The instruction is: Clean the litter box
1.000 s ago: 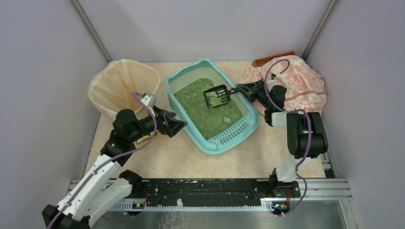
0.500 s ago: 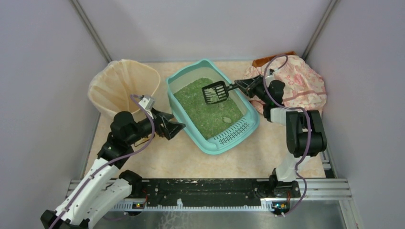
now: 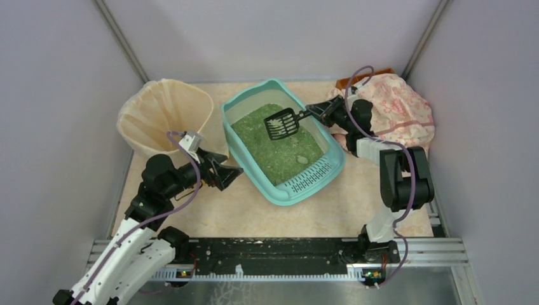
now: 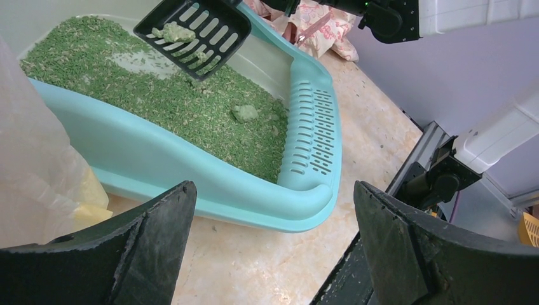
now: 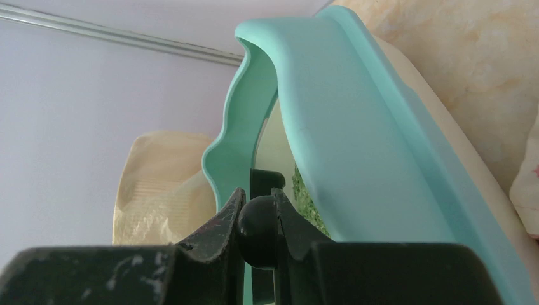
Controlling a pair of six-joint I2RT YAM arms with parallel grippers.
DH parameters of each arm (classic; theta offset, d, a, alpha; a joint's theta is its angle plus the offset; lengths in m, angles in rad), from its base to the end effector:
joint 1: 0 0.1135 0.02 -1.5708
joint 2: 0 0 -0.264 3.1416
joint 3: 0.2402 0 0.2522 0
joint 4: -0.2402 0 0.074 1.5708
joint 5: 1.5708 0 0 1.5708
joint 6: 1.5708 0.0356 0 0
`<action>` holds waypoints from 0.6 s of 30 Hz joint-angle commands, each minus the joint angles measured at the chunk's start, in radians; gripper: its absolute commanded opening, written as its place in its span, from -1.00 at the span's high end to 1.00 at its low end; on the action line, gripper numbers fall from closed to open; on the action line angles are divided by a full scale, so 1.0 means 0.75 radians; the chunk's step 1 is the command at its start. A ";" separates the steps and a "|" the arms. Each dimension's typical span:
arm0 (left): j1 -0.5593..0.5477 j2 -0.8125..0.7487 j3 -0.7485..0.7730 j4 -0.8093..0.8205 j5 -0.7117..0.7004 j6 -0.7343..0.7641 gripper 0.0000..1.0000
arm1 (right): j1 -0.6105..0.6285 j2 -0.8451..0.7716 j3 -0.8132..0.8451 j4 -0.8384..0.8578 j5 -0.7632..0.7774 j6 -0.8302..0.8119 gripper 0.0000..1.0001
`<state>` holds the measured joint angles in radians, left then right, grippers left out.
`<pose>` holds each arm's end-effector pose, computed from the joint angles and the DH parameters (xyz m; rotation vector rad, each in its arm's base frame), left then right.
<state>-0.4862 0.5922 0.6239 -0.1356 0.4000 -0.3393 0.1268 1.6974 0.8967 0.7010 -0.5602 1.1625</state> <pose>0.1262 -0.0824 0.3175 0.4420 1.7015 -0.9462 0.3652 0.0656 0.2309 0.4863 1.8051 1.3998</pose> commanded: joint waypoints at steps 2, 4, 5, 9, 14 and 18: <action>0.003 -0.011 -0.017 0.040 -0.009 -0.013 -0.97 | 0.010 -0.025 0.026 0.128 -0.046 0.024 1.00; 0.003 0.015 0.026 0.024 -0.027 -0.018 -0.97 | -0.011 -0.061 -0.014 0.132 0.030 0.006 1.00; 0.003 0.031 0.054 0.006 -0.028 -0.018 -0.97 | 0.020 -0.043 0.057 0.043 -0.004 -0.065 1.00; 0.002 0.049 0.108 -0.008 0.003 -0.020 -0.97 | 0.032 -0.075 0.058 0.084 0.042 -0.033 1.00; 0.002 -0.028 0.096 -0.028 -0.016 -0.042 -0.97 | 0.071 -0.082 0.051 0.072 0.064 -0.047 1.00; 0.003 -0.087 0.153 -0.099 -0.116 -0.062 -0.97 | 0.061 -0.109 0.046 0.080 0.043 0.025 1.00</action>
<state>-0.4862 0.5713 0.6773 -0.1719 0.3813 -0.3653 0.1757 1.6680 0.9081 0.6922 -0.5377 1.1339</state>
